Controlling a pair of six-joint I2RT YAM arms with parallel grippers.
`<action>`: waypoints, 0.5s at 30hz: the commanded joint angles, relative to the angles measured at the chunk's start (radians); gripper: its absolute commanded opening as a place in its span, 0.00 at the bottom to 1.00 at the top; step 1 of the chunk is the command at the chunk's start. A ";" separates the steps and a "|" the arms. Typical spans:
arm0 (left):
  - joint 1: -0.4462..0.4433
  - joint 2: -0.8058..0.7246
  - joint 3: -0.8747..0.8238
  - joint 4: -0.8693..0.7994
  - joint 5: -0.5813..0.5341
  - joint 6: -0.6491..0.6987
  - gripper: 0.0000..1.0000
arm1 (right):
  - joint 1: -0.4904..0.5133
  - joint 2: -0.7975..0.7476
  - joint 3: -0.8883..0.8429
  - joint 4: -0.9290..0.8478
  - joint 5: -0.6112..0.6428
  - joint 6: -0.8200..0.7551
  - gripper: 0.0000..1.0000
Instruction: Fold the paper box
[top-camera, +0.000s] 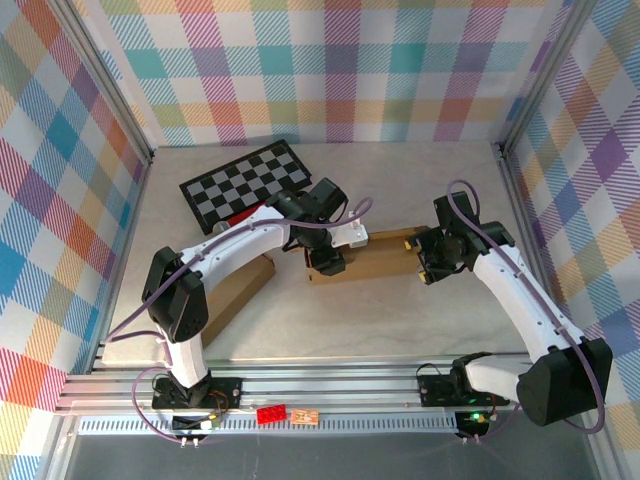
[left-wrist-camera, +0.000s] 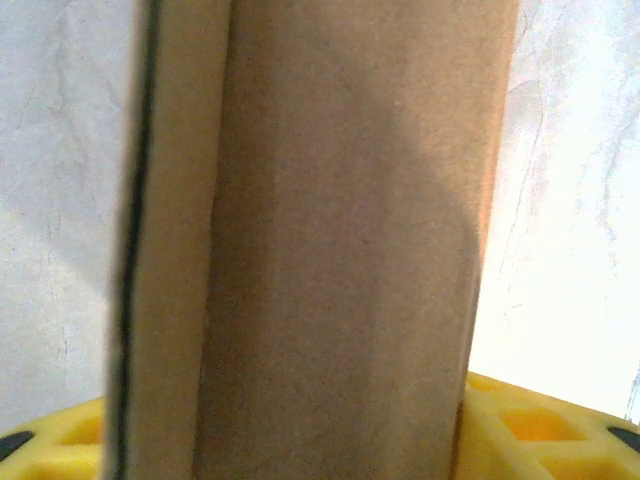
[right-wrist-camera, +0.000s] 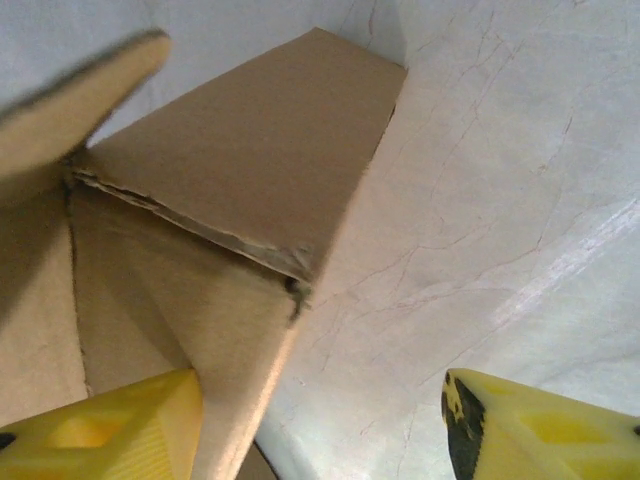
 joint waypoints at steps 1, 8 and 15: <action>0.027 -0.061 -0.033 -0.096 0.052 0.039 0.54 | 0.014 0.020 0.084 -0.101 -0.013 -0.080 0.64; 0.060 -0.165 -0.139 -0.108 0.066 0.101 0.55 | 0.005 0.033 0.295 -0.140 0.143 -0.482 0.64; 0.080 -0.265 -0.262 -0.080 0.049 0.123 0.57 | -0.001 0.106 0.344 -0.083 -0.057 -1.009 0.56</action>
